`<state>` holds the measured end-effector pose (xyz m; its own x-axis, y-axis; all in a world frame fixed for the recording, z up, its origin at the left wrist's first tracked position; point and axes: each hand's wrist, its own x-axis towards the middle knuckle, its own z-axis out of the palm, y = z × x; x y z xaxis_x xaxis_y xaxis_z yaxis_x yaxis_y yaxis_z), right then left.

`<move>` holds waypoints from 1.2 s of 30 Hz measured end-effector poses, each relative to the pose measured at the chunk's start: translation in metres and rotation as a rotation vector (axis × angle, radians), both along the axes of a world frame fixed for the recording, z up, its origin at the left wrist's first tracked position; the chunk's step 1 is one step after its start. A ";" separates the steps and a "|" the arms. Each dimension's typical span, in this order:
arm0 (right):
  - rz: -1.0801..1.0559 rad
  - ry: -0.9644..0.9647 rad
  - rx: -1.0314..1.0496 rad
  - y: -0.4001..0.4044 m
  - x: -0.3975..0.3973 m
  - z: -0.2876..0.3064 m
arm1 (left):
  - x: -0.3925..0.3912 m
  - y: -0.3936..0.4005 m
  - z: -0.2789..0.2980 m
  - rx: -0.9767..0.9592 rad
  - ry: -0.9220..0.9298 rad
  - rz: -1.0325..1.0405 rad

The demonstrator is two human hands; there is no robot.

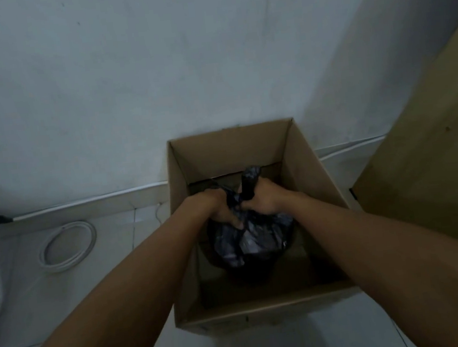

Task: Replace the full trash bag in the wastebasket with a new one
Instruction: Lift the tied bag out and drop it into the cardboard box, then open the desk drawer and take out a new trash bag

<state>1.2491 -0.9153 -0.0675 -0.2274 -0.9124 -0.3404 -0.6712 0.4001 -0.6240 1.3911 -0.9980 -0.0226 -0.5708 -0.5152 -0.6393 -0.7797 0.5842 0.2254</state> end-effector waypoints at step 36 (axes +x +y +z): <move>-0.350 -0.266 -0.164 0.158 0.019 0.695 | 0.034 0.139 0.671 -0.203 0.367 0.216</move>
<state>1.2685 -0.7570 0.6273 -0.4554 -0.8430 -0.2863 -0.3221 0.4557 -0.8298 1.4252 -0.8586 0.6485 -0.6067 -0.7405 -0.2891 -0.7780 0.4785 0.4071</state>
